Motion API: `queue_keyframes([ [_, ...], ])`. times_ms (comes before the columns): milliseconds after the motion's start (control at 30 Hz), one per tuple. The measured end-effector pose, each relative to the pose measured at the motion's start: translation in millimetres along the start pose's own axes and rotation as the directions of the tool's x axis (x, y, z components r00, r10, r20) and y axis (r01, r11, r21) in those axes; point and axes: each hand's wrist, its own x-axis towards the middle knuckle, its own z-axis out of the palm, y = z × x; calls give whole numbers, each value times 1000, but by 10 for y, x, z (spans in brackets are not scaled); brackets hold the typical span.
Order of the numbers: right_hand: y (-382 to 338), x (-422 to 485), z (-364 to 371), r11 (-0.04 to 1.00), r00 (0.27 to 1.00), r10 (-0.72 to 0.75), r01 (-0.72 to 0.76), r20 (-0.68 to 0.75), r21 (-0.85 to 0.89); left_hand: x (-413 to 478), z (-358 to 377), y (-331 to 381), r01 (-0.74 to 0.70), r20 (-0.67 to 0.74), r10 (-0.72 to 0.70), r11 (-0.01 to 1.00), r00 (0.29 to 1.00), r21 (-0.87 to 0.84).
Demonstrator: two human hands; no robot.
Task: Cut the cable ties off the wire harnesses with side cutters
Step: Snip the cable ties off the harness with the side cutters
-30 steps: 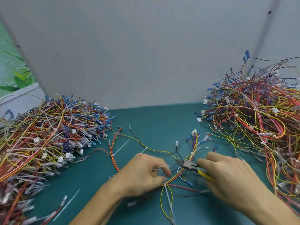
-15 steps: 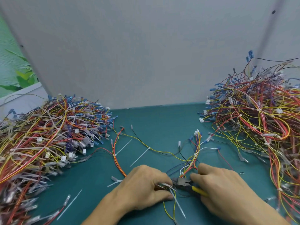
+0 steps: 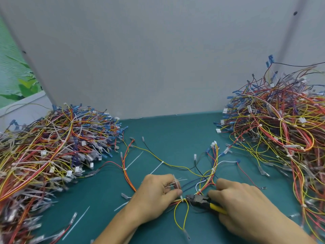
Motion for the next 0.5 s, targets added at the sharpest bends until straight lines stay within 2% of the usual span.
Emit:
queue_keyframes([
  [200, 14, 18, 25, 1000, 997, -10, 11, -81, 13, 21, -14, 30, 23, 45, -21, 999, 999, -46],
  [500, -27, 65, 43, 997, 988, -18, 7, -156, -71, 30, -75, 44, 41, 85, -32, 994, 996, -103],
])
